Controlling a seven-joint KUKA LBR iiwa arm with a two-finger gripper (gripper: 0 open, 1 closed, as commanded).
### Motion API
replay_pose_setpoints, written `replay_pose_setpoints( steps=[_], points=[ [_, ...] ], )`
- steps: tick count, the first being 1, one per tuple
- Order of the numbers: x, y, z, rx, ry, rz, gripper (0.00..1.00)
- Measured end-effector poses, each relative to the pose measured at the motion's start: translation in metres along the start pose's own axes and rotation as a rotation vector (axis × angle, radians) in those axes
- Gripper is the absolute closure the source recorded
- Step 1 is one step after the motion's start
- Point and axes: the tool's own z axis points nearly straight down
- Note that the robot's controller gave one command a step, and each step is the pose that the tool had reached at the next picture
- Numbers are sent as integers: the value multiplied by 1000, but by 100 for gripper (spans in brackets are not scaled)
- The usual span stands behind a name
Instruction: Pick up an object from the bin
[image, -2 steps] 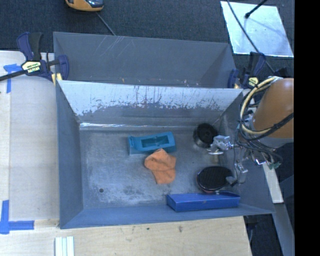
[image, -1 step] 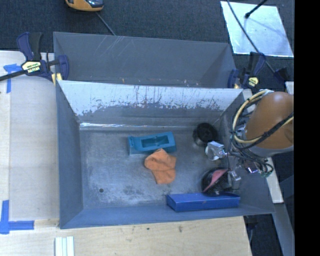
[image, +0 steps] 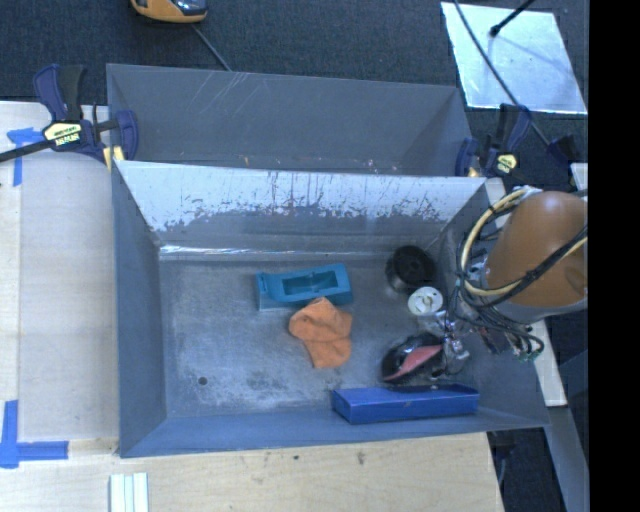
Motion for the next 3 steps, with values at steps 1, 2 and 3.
replay_pose_setpoints(
  steps=[1,2,3],
  points=[
    [0,0,0,0,0,0,100],
    [0,0,-1,0,-1,0,100],
    [1,1,-12,-2,4,0,100]
  ],
)
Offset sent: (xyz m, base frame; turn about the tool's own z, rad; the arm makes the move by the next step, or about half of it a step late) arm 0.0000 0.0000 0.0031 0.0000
